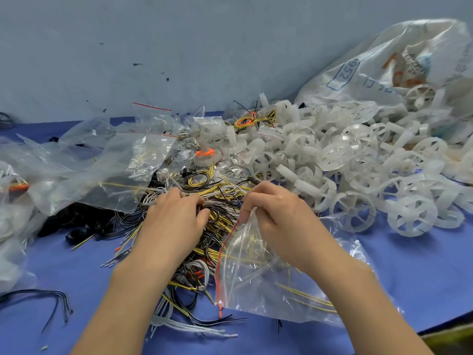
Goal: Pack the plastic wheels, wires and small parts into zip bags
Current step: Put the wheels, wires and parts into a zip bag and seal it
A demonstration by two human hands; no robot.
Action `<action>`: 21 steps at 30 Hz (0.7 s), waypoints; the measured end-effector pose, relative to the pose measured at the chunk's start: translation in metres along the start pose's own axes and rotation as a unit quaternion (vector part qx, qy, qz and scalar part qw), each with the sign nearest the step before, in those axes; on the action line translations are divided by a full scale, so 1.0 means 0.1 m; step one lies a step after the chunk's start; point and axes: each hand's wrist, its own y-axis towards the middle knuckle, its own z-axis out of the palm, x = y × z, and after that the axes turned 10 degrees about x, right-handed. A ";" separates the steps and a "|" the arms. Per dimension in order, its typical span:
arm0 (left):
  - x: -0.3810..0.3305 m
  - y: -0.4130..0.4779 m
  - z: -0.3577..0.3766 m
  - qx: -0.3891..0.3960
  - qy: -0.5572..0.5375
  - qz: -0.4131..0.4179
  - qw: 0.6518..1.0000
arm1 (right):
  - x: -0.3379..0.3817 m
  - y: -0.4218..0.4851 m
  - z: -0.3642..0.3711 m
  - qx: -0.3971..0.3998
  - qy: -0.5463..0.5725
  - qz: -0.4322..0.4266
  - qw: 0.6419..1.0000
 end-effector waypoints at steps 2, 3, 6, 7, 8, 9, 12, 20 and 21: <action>-0.01 0.00 0.01 -0.013 -0.009 0.008 1.000 | -0.01 0.00 0.00 0.005 -0.007 -0.001 1.000; -0.02 0.00 0.01 -0.016 -0.015 0.013 1.000 | -0.01 -0.01 0.01 0.007 -0.012 0.001 1.000; -0.02 0.01 0.00 -0.026 -0.048 0.025 0.998 | -0.02 -0.02 0.00 0.009 -0.025 0.005 1.000; -0.01 0.01 -0.01 -0.028 -0.075 0.030 0.996 | -0.02 -0.02 0.00 0.008 -0.026 0.004 1.000; 0.01 0.01 -0.03 -0.033 -0.112 0.038 0.992 | -0.02 -0.02 0.00 0.007 -0.024 0.003 1.000; 0.02 0.01 -0.06 -0.040 -0.154 0.047 0.986 | -0.02 -0.01 0.00 0.005 -0.021 0.003 1.000; 0.07 -0.01 -0.18 -0.083 -0.256 0.081 0.960 | -0.01 0.01 -0.01 -0.026 -0.001 0.012 1.000; -0.09 -0.15 -0.31 -0.176 -0.207 0.233 0.934 | 0.22 0.15 -0.03 -0.077 -0.046 -0.030 0.996; -0.11 -0.16 -0.32 -0.185 -0.208 0.240 0.930 | 0.24 0.17 -0.04 -0.068 -0.063 -0.032 0.995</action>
